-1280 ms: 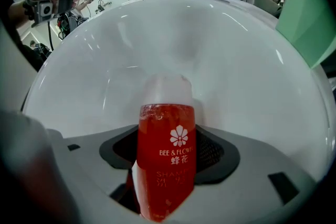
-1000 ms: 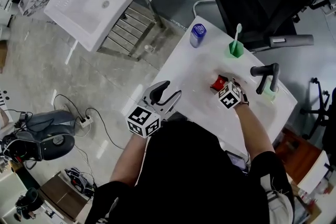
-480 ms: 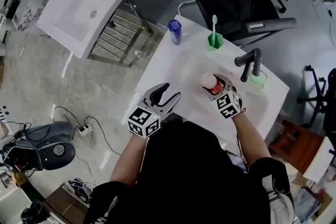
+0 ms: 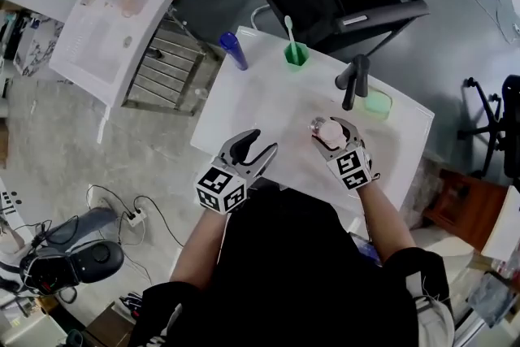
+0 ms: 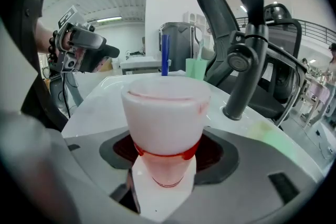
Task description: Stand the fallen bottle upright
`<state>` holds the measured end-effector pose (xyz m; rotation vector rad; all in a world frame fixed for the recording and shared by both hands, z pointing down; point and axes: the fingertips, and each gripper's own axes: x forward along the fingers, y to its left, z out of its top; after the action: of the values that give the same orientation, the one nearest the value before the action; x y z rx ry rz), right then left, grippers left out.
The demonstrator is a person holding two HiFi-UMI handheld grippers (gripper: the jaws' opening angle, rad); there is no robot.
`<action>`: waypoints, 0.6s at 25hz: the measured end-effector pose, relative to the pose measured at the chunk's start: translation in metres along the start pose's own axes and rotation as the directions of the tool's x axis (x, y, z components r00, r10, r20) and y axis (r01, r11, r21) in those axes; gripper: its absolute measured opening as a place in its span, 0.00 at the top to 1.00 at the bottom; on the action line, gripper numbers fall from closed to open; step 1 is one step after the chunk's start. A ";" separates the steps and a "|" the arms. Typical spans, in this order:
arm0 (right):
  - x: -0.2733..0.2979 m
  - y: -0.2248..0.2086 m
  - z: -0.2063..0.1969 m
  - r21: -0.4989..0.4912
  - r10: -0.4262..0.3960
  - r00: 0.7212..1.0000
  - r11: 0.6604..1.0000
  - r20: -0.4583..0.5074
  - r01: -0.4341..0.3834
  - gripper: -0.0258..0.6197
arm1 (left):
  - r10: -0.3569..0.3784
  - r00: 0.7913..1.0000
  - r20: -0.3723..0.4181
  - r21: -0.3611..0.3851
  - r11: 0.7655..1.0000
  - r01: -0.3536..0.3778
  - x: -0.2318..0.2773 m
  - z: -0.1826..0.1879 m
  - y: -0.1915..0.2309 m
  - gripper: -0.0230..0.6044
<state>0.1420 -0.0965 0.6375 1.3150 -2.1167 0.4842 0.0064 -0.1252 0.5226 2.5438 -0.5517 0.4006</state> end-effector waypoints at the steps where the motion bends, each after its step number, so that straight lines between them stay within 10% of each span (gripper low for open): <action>1: -0.006 -0.002 -0.001 0.015 -0.011 1.000 1.000 0.010 0.011 0.49 | -0.007 1.000 -0.004 0.004 1.000 0.007 0.004 0.000 -0.005 0.59; 15: -0.122 -0.069 0.013 0.195 -0.248 0.950 0.958 0.191 0.211 0.49 | -0.192 0.981 -0.017 0.113 0.975 0.193 0.079 0.008 -0.085 0.60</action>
<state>0.2404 -0.0518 0.5477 1.7599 -2.0899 0.4520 0.1152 -0.0863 0.5108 2.6751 -0.2827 0.3791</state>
